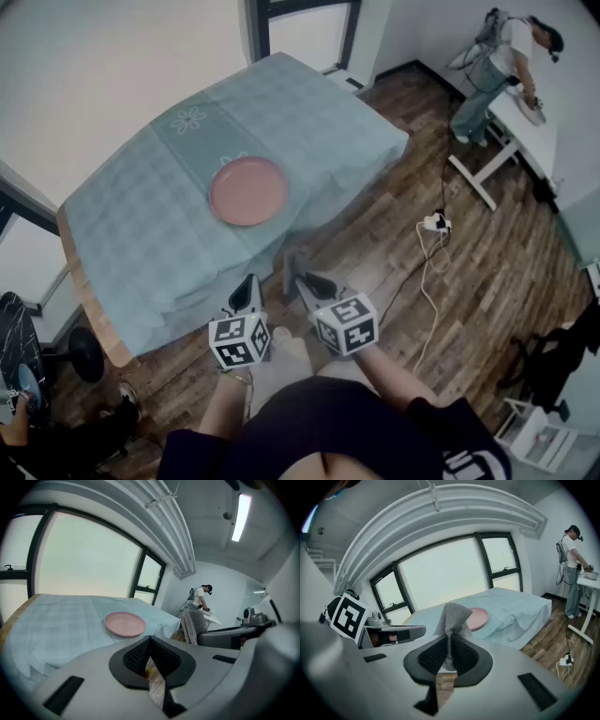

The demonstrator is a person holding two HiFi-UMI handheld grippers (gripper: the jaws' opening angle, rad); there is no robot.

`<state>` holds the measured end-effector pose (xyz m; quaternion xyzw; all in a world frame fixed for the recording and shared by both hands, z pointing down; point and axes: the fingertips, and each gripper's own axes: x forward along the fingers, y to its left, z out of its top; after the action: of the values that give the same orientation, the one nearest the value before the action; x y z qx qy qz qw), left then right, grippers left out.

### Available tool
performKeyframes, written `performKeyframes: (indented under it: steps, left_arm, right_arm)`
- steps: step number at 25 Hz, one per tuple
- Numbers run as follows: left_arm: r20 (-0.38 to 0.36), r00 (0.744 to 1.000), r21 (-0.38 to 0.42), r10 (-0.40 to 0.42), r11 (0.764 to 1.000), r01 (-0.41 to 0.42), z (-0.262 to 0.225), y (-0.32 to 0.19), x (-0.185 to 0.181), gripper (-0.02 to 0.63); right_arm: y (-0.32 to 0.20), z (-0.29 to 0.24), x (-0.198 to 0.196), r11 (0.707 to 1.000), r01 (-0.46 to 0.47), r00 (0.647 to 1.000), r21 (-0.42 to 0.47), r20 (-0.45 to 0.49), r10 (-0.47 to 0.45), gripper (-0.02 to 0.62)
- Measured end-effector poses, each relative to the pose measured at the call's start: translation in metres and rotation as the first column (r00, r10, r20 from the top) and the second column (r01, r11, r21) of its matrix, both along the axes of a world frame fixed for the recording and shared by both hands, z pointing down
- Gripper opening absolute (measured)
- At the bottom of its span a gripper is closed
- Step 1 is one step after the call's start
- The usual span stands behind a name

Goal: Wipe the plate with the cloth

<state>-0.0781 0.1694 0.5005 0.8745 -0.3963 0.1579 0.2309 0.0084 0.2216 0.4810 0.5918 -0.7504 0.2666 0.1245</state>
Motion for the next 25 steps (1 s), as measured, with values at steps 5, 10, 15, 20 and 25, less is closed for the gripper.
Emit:
performKeyframes:
  steps: [5, 10, 15, 20, 25]
  left_arm:
    - [-0.013, 0.999, 0.016, -0.031, 0.999, 0.031, -0.004, 0.067, 0.008, 0.014]
    - [-0.005, 0.998, 0.008, -0.063, 0.998, 0.063, 0.005, 0.14, 0.02, 0.014]
    - [0.004, 0.998, -0.001, -0.07, 0.998, 0.07, 0.007, 0.184, 0.028, 0.014]
    - [0.004, 0.998, 0.012, -0.066, 0.998, 0.066, 0.001, 0.203, 0.032, 0.014]
    - [-0.002, 0.997, 0.014, -0.075, 0.997, 0.075, -0.003, 0.203, 0.033, 0.014]
  right_arm:
    - [0.064, -0.01, 0.007, 0.998, 0.044, 0.998, 0.037, -0.043, -0.043, 0.032]
    - [0.131, -0.01, 0.021, 0.996, 0.065, 0.997, 0.064, -0.053, -0.062, 0.032]
    - [0.171, -0.008, 0.026, 0.995, 0.074, 0.997, 0.06, -0.038, -0.072, 0.032]
    - [0.19, -0.005, 0.027, 0.995, 0.082, 0.996, 0.057, -0.034, -0.08, 0.031]
    - [0.19, -0.003, 0.025, 0.993, 0.103, 0.994, 0.054, -0.04, -0.101, 0.032]
